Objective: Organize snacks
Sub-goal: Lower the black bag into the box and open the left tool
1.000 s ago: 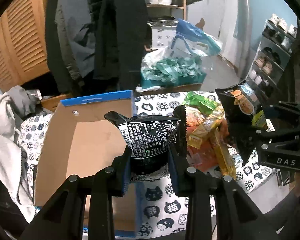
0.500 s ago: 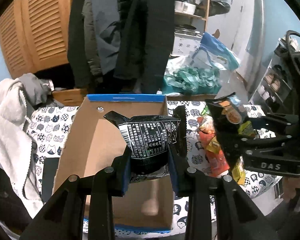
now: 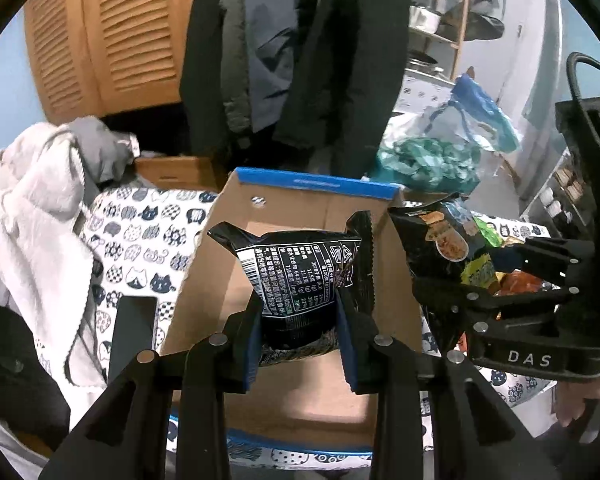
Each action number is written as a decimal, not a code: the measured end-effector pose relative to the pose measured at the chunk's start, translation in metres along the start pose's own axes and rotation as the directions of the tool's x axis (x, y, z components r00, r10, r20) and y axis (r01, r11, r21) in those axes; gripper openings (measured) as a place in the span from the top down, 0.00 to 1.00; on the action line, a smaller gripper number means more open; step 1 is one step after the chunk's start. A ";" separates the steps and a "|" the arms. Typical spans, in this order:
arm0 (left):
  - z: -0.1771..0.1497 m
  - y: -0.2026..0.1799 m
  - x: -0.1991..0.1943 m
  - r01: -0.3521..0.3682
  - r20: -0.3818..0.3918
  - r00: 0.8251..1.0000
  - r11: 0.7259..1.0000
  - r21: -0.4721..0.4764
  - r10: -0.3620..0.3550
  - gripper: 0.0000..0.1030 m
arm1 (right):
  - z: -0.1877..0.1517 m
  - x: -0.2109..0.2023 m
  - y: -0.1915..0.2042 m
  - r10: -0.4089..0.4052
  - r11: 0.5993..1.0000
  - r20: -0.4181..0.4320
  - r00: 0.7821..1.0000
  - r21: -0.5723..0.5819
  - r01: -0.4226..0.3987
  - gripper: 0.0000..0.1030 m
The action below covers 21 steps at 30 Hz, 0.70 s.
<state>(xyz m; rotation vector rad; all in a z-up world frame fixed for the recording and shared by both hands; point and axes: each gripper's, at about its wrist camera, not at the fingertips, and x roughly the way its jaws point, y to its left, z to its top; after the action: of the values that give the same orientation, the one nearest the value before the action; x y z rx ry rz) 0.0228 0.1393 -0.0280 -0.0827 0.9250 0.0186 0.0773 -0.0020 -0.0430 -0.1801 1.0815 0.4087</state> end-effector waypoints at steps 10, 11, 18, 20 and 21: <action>-0.013 0.015 0.015 -0.046 -0.055 0.997 0.999 -0.003 0.046 0.67 | 0.007 0.028 0.025 0.023 0.999 -0.061 0.998 -0.023 -0.024 0.42; -0.015 0.016 0.017 -0.047 -0.067 0.997 0.999 -0.002 0.047 0.67 | 0.007 0.029 0.026 0.023 0.999 -0.065 0.998 -0.022 -0.025 0.42; -0.017 0.010 0.020 -0.107 -0.094 0.990 0.994 0.027 0.109 0.43 | 0.004 0.023 0.024 0.014 0.999 -0.056 0.998 -0.032 -0.016 0.29; -0.016 0.010 0.018 -0.106 -0.085 0.991 0.994 0.030 0.108 0.38 | 0.004 0.018 0.022 0.001 0.999 -0.045 0.999 -0.033 -0.002 0.26; -0.015 0.009 0.016 -0.102 -0.079 0.991 0.994 0.030 0.104 0.35 | 0.003 0.015 0.020 -0.002 1.000 -0.039 0.999 -0.029 0.001 0.23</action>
<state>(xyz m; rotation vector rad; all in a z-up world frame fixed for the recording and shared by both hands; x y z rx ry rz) 0.0200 0.1463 -0.0506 -0.0117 1.0095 0.0993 0.0778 0.0205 -0.0536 -0.2155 1.1140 0.4217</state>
